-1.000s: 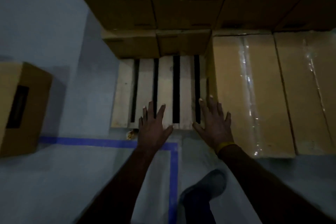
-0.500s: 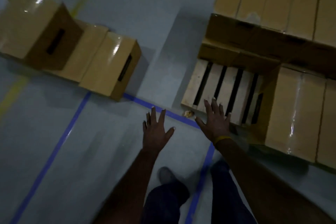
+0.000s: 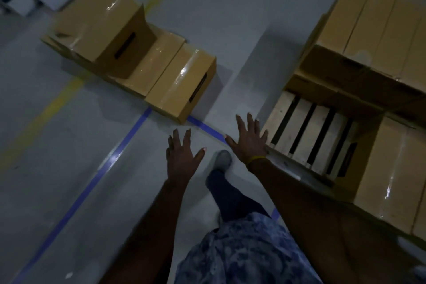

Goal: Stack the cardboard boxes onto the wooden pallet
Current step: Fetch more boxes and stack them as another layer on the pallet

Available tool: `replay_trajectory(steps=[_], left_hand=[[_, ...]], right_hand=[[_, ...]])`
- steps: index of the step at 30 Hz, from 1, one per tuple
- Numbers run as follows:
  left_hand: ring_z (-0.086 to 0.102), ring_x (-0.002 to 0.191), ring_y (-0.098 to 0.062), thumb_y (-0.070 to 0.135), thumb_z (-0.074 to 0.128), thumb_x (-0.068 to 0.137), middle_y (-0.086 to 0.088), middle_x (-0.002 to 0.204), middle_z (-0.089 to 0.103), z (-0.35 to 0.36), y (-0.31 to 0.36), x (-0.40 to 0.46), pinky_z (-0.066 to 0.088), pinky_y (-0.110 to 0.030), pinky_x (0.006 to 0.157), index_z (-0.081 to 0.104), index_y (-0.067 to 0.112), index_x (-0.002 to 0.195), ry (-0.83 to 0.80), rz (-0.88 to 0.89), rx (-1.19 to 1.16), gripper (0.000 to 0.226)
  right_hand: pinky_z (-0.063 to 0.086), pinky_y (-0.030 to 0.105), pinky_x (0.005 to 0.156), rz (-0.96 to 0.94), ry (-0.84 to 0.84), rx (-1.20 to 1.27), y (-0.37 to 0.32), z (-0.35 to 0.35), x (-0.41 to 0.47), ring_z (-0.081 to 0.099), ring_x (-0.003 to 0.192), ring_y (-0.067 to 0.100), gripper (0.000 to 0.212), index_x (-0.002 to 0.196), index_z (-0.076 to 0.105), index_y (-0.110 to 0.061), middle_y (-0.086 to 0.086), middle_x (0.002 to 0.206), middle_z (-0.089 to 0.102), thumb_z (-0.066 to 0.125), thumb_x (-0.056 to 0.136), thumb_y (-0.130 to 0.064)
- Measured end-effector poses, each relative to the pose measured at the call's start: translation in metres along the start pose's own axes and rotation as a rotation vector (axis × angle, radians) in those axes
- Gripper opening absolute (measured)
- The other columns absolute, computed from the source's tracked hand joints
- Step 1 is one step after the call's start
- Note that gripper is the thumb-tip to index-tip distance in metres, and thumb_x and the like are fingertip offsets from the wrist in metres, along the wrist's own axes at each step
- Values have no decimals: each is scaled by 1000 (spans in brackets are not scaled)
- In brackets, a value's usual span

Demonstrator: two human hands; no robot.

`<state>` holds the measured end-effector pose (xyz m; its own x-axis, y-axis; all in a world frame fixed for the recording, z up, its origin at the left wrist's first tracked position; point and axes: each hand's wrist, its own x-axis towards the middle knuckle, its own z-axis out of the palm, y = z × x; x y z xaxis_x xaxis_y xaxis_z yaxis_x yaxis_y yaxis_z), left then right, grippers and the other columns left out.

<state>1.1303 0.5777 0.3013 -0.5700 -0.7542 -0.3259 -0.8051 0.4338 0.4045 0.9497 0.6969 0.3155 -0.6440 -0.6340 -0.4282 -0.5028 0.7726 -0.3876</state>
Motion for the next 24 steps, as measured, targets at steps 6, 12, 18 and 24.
replay_trajectory(steps=[6,12,18,24], left_hand=[[4,152,-38,61,54,92,-15,166,1,-47,-32,60,20,-54,117,17,26,159,-35,-50,7,84],[3,152,-37,60,56,92,-14,166,0,-117,-59,127,20,-54,118,18,25,158,4,-128,-29,84],[6,152,-37,57,59,91,-14,166,4,-187,-100,173,21,-51,118,22,23,158,129,-187,-120,83],[7,152,-37,57,59,91,-14,166,3,-251,-190,204,22,-50,118,19,26,159,137,-193,-97,84]], right_hand=[[2,68,117,-15,-48,6,-66,2,69,-7,152,35,82,159,5,-30,7,166,-11,43,96,-65],[2,66,117,-71,-96,-51,-144,-13,130,-6,152,37,84,159,3,-29,11,166,-9,41,95,-67],[5,67,116,-172,-110,-115,-242,-19,177,-4,152,38,84,159,2,-31,12,166,-9,43,95,-66],[6,67,116,-189,-89,-156,-345,8,199,-3,152,39,83,159,0,-32,13,166,-9,41,95,-66]])
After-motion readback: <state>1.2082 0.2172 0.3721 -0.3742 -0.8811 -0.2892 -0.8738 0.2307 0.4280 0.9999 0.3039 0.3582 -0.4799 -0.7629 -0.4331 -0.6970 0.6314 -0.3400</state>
